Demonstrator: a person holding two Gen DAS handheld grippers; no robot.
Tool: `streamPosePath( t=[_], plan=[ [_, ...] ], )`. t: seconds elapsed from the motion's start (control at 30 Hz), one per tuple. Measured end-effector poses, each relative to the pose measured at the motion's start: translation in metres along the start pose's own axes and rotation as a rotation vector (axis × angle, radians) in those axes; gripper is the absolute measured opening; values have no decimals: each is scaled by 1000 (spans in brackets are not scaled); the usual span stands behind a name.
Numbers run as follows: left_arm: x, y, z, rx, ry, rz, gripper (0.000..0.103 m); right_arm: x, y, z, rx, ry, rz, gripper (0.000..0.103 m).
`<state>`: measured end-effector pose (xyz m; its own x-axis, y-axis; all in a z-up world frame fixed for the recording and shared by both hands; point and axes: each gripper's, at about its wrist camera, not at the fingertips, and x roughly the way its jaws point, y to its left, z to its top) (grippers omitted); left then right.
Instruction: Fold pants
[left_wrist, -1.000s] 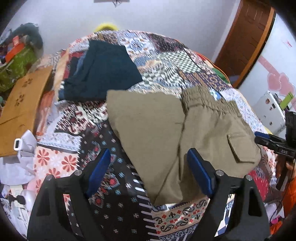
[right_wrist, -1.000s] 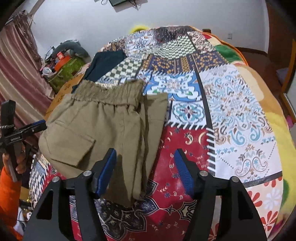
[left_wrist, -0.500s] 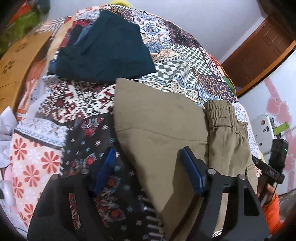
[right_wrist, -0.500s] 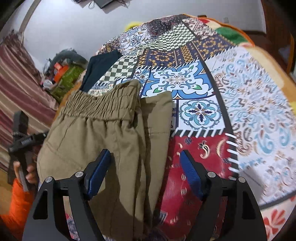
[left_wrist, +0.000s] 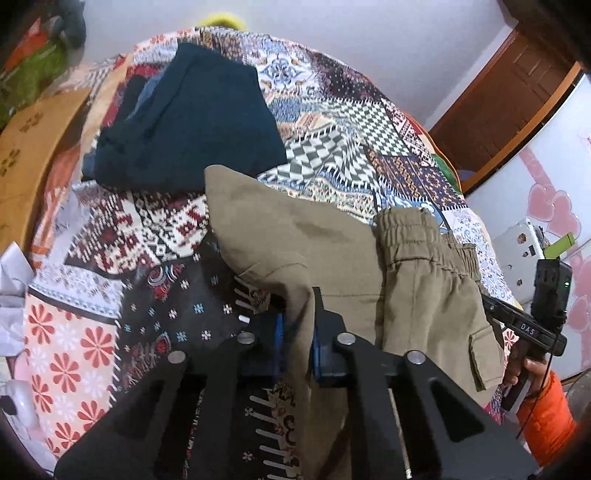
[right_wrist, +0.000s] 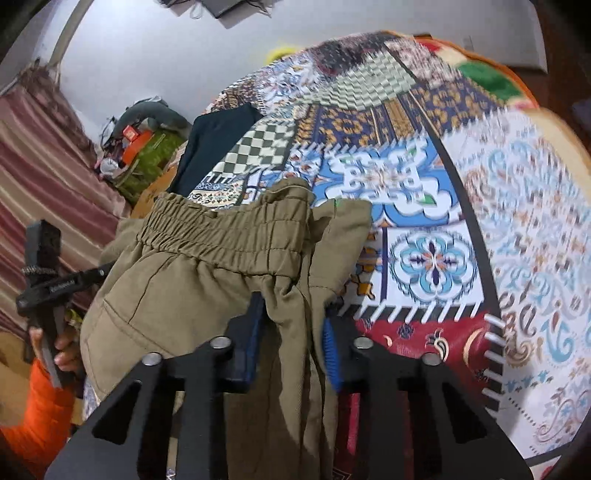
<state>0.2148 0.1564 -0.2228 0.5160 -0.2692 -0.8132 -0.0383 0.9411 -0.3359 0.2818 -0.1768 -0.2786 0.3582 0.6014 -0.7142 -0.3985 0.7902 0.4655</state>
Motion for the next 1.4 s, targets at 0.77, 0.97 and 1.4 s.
streamPosePath(
  t=[0.77,0.97,1.4],
  plan=[
    [-82,16,93,101,-256,172,6,1,100,118,-282,-197,-25,13],
    [-74,47,131,85,-282,248,6,35,122,157,-326,-216,-29,13],
    [-4,139,182,-41,-243,339,6,146,147,208,-379,-145,-68,13]
  ],
)
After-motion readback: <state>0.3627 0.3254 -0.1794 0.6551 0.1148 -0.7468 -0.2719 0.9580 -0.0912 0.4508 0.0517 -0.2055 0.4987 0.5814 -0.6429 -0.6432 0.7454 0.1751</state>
